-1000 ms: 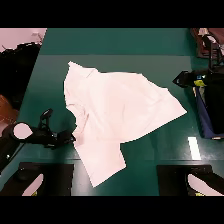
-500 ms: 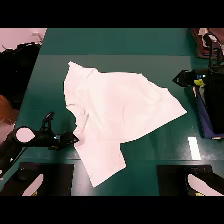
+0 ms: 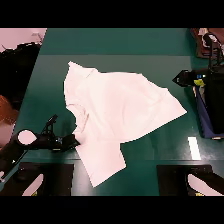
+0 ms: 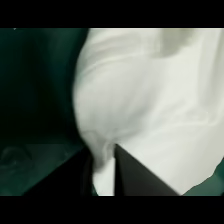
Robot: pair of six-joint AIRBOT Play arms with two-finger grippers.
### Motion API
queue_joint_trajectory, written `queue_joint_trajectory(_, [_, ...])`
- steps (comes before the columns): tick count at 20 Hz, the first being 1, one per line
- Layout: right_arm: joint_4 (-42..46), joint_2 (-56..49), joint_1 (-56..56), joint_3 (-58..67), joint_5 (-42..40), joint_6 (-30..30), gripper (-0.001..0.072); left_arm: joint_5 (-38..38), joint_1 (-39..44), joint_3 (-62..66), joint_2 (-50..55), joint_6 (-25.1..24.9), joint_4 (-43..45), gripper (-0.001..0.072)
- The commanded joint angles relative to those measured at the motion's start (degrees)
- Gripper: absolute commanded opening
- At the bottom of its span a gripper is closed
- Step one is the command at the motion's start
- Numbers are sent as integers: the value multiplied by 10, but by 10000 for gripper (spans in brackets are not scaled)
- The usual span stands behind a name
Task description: Fold the shirts.
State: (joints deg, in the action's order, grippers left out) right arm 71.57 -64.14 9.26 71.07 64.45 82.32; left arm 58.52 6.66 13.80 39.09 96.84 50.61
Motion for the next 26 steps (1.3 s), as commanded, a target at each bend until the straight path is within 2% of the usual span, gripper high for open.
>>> queue_joint_trajectory(1, [0,0,-5,0,4,0,378,-10,0,1,0,-29,-44,22])
queue_joint_trajectory(4, [1,0,-49,-3,54,-1,378,-4,0,55,-1,-40,-10,22])
queue_joint_trajectory(6, [1,1,-104,-29,86,-1,377,-4,0,119,0,-33,68,21])
queue_joint_trajectory(9, [0,0,-199,-126,94,-1,379,-5,0,210,0,42,236,22])
queue_joint_trajectory(10, [-1,-6,-225,-160,93,-1,388,-6,0,227,0,57,267,22])
queue_joint_trajectory(13, [-7,-39,-277,-246,87,-2,388,-9,0,239,1,63,269,22])
queue_joint_trajectory(15, [-52,-61,-292,-283,63,-24,388,-10,0,239,1,63,267,22])
queue_joint_trajectory(18, [-92,-93,-287,-301,35,-31,388,-9,0,239,1,63,262,22])
queue_joint_trajectory(22, [-97,-115,-246,-301,23,-34,383,-10,0,239,1,63,252,22])
queue_joint_trajectory(23, [-104,-115,-236,-300,16,-34,354,-10,0,239,1,63,252,22])
queue_joint_trajectory(26, [-105,-115,-210,-300,21,-35,155,-6,0,239,1,63,247,22])
